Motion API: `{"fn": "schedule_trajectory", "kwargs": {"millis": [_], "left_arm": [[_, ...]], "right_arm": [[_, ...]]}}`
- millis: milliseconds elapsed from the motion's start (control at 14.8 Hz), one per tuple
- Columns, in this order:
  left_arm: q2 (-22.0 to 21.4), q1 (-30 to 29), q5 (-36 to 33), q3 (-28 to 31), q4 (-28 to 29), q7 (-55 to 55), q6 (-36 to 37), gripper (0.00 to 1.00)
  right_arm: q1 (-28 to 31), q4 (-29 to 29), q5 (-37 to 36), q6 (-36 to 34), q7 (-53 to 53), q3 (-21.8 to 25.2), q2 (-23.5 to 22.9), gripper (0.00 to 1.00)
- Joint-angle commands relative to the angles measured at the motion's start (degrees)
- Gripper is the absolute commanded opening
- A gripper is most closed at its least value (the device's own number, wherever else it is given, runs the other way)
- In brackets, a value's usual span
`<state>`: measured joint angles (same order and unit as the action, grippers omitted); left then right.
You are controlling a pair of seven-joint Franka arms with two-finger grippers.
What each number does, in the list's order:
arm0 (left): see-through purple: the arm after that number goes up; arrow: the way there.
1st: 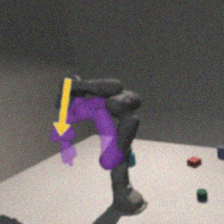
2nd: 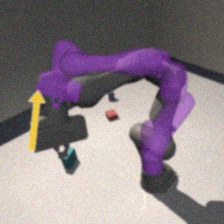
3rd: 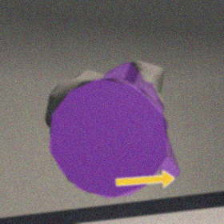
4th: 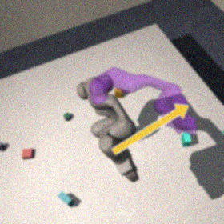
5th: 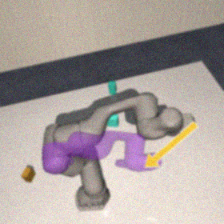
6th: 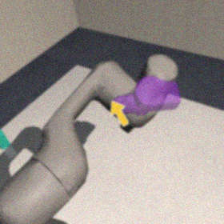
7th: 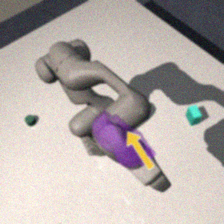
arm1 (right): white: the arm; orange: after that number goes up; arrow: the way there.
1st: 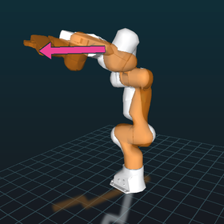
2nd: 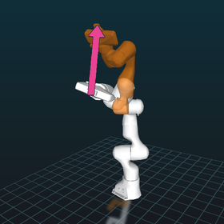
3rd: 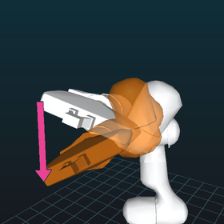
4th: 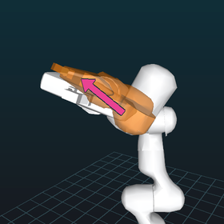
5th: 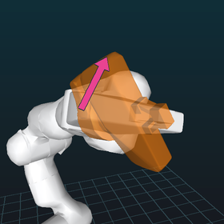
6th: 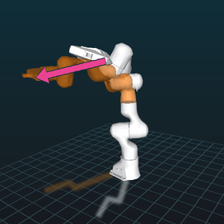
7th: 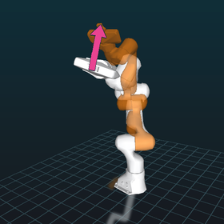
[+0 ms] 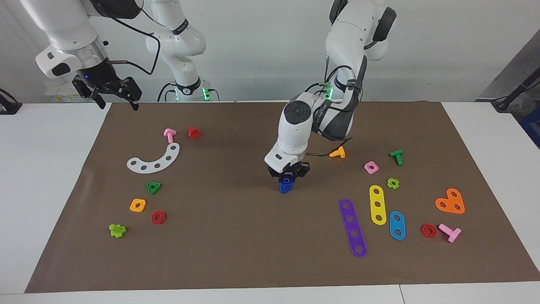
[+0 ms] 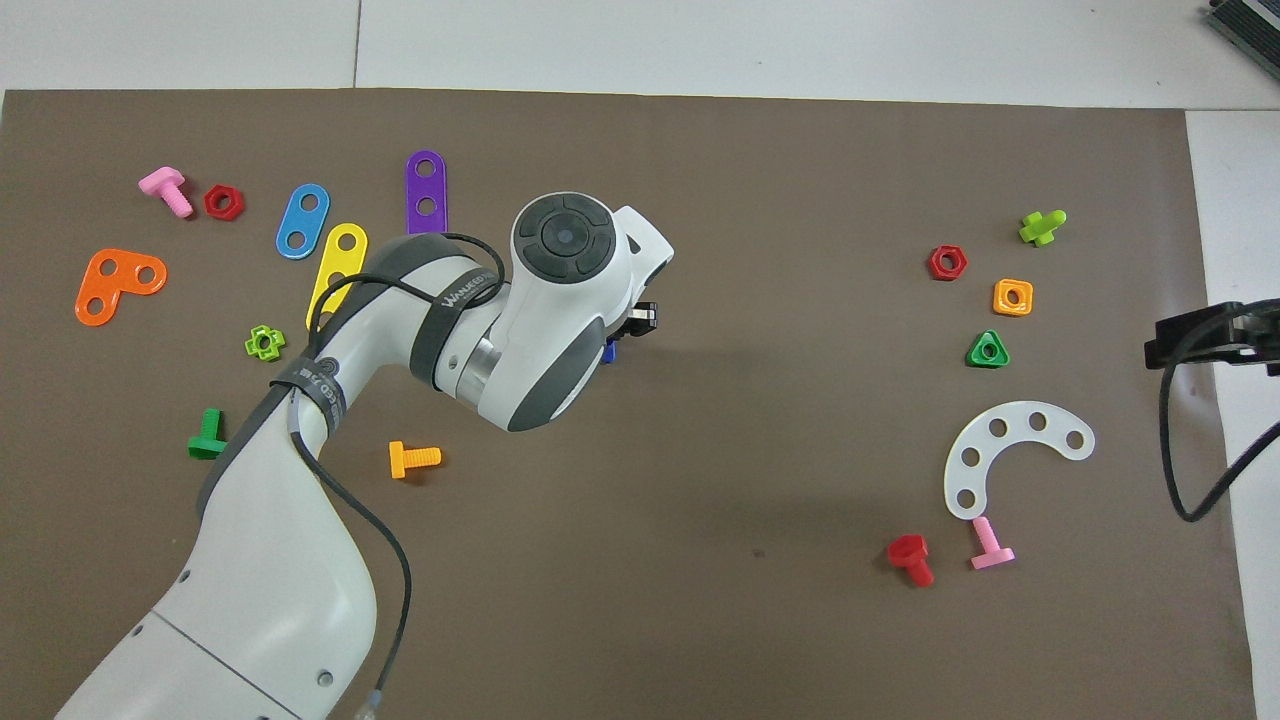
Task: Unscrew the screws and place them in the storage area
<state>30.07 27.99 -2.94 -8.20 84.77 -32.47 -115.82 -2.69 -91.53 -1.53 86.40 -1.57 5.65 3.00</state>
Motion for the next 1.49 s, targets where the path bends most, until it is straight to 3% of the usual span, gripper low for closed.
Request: {"fn": "schedule_trajectory", "kwargs": {"millis": [0, 271, 542, 678, 881, 1085, 1153, 1220, 1356, 1424], "left_arm": [[0.79, -1.52, 3.80, 0.82, -4.87, 0.04, 4.81, 0.21], [-7.29, -9.08, 4.87, 0.64, 1.96, 3.27, 6.04, 0.18], [-13.45, -15.41, 4.87, 0.64, 15.05, 15.04, 4.03, 0.18], [-16.34, -17.61, 4.87, 0.73, 23.30, 19.18, -1.13, 0.18], [-19.17, -18.50, 4.87, 0.73, 35.18, 20.43, -16.32, 0.18], [-19.43, -18.59, 4.87, 0.73, 36.70, 20.60, -19.26, 0.23], [-19.43, -18.59, 4.87, 0.73, 36.79, 20.69, -19.44, 0.31], [-19.43, -18.59, 4.87, 0.73, 36.79, 20.69, -19.53, 0.44], [-19.35, -18.50, 4.87, 0.73, 36.70, 20.61, -19.88, 0.99], [-19.35, -18.50, 4.87, 0.73, 36.53, 20.69, -19.88, 1.00]], "right_arm": [[0.40, -1.37, 0.65, 0.61, -0.45, -0.29, 1.22, 1.00], [0.40, -1.37, 0.65, 0.61, -0.45, -0.29, 1.22, 1.00], [0.40, -1.37, 0.65, 0.61, -0.45, -0.29, 1.22, 1.00], [0.32, -1.37, 0.65, 0.53, -0.36, -0.29, 1.22, 1.00], [-1.26, -1.98, 0.74, 1.31, 0.70, -0.29, 1.57, 1.00], [-5.56, -1.99, 0.74, 3.43, -3.68, -0.29, 0.61, 1.00], [-7.22, -1.99, 0.74, 4.12, -5.18, -0.37, -0.18, 1.00], [-8.63, -2.16, 1.18, 5.96, -7.02, -0.37, -1.41, 1.00], [-12.23, -2.60, 3.90, 10.00, -11.67, -0.37, -4.56, 1.00], [-15.38, -2.52, 3.91, 12.54, -15.35, -0.37, -6.50, 1.00]]}}
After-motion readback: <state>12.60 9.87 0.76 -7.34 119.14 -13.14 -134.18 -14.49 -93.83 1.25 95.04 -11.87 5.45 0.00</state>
